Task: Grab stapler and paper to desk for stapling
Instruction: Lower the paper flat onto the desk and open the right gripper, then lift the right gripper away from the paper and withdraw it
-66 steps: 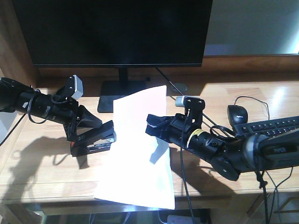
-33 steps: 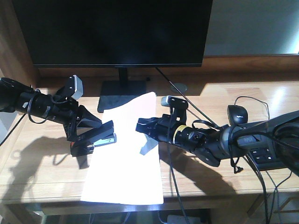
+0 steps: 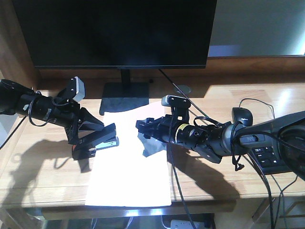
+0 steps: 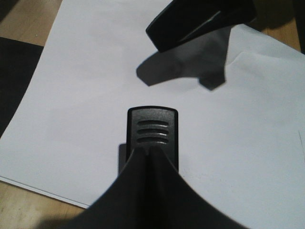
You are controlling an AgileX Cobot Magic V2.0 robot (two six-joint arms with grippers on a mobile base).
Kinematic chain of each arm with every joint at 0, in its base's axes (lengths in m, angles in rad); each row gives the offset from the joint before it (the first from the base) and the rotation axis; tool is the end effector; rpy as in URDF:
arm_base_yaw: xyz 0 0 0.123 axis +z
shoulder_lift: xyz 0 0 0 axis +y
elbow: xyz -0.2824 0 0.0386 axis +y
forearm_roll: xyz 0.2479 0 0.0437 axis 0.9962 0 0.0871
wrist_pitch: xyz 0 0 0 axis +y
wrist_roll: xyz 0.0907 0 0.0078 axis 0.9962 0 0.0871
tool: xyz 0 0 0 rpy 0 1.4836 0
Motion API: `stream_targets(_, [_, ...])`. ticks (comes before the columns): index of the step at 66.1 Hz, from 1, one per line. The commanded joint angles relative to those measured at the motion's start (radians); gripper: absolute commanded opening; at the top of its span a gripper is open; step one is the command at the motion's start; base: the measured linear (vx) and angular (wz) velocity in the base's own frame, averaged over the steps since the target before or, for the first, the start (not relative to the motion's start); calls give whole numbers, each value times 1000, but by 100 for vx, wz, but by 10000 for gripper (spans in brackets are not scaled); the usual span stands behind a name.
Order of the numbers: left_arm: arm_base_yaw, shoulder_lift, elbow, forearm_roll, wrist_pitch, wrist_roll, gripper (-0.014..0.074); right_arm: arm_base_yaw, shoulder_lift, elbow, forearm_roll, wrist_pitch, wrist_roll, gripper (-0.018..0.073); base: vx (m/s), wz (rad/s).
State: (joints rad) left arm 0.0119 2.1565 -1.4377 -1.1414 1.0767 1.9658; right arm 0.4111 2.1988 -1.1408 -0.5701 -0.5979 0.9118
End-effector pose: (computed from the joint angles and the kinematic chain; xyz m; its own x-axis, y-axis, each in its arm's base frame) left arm 0.4195 -0.0679 0.1543 -0.1837 0.5481 -0.8160 0.9671 0.2493 -0.0503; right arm 0.3876 0.1991 0.0964 -0.6236 0.1562 -0.7660 -0.4111 0.7678 0.4913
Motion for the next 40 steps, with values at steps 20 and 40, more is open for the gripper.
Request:
stream_targets(20, [-4, -66, -21, -60, 34, -9, -7, -23, -140, -26, 104, 206, -310, 562, 0, 0])
stream_targets(40, [-4, -66, -21, -60, 34, -9, -7, -121, -275, -26, 127, 328, -317, 560, 0, 0])
